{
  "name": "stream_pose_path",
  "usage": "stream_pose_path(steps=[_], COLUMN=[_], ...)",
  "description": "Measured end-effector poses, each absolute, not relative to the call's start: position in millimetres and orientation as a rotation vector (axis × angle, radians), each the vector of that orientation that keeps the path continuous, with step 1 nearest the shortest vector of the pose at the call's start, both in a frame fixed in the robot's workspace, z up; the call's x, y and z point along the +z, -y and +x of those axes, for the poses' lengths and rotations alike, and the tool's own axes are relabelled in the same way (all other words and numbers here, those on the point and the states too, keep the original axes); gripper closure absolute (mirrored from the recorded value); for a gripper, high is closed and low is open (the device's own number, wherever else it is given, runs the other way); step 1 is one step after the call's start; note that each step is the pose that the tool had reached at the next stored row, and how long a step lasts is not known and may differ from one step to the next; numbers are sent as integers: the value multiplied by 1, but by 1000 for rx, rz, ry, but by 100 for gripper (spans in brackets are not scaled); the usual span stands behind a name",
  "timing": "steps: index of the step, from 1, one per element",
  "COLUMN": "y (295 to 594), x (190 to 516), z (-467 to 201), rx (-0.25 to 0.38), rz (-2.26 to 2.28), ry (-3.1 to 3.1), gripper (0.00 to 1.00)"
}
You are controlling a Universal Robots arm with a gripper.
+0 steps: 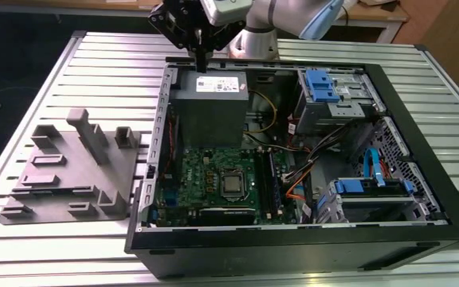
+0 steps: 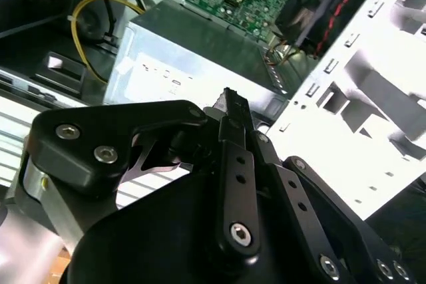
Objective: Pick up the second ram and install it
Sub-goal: 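Reach for the second ram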
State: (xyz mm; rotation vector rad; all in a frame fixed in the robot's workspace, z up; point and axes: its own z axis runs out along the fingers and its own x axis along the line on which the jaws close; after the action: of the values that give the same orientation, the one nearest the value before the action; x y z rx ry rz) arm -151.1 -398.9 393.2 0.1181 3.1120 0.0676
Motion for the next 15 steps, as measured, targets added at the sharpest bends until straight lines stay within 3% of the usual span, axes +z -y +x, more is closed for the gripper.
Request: stream_pose_path(steps=[15], y=[399], x=[393], z=[-191], rx=[68], rz=[118], ry=[-3108], gripper=[93])
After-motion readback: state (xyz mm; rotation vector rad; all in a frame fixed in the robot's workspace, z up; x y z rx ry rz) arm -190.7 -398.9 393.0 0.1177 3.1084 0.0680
